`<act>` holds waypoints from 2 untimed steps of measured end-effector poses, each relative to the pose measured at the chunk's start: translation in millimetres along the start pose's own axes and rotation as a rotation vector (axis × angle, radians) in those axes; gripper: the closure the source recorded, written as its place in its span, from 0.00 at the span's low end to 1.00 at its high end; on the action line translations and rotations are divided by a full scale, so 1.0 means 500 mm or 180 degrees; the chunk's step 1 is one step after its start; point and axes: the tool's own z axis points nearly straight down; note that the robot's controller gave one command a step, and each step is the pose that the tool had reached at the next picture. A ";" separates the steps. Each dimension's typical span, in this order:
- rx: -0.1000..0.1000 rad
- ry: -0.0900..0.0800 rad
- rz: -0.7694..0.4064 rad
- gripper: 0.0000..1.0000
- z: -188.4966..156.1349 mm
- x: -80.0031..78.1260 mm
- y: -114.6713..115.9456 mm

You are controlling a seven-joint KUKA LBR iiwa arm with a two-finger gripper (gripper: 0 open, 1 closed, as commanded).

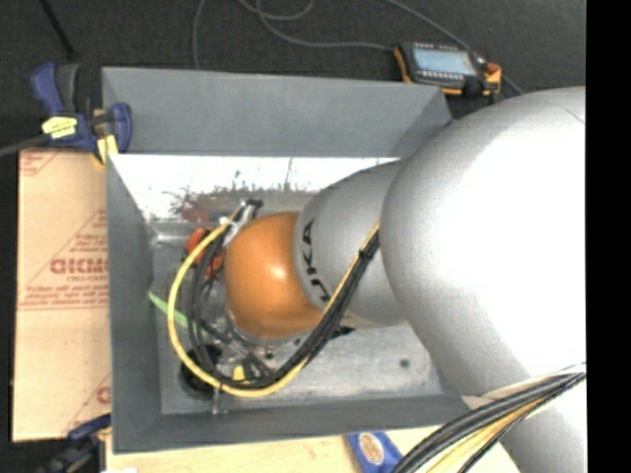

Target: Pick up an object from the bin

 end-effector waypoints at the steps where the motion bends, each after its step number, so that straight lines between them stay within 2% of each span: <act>1: 0.0000 0.0000 0.0002 1.00 0.000 0.000 0.000; 2: -0.0001 0.0003 0.0003 1.00 -0.009 0.003 -0.001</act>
Offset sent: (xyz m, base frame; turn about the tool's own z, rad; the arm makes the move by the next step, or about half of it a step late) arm 0.0000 -0.0001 0.1250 0.0000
